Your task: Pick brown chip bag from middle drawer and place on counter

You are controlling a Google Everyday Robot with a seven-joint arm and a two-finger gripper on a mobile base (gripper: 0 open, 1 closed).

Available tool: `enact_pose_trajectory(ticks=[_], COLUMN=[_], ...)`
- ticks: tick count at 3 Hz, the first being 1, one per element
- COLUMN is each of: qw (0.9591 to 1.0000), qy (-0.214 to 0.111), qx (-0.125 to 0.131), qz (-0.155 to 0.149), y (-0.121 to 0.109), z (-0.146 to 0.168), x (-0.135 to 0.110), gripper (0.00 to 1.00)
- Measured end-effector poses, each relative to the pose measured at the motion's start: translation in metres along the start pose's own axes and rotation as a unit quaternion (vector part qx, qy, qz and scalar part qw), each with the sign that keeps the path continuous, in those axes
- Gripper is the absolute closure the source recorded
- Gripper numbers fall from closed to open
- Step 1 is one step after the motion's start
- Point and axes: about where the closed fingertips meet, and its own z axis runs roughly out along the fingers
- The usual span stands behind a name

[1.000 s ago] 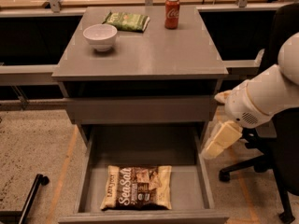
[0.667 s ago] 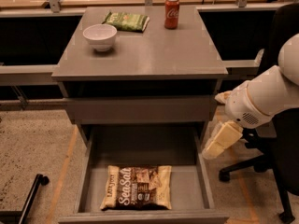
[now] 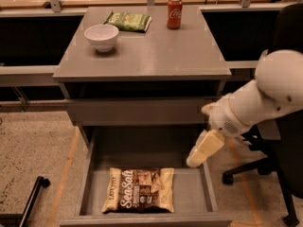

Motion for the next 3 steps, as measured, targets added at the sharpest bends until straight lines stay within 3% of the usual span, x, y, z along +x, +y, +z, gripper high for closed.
enact_pose_trajectory(ticks=[1, 2, 3], qw=[0.9992, 0.9974, 0.9971], qy=[0.009, 0.001, 0.0], qx=[-0.034, -0.069, -0.072], qz=[-0.017, 0.024, 0.027], y=[0.004, 0.009, 0.009], z=[0.049, 0.103, 0.109], x=[-0.01, 0.001, 0.004], gripper=[0.0, 0.0, 0.0])
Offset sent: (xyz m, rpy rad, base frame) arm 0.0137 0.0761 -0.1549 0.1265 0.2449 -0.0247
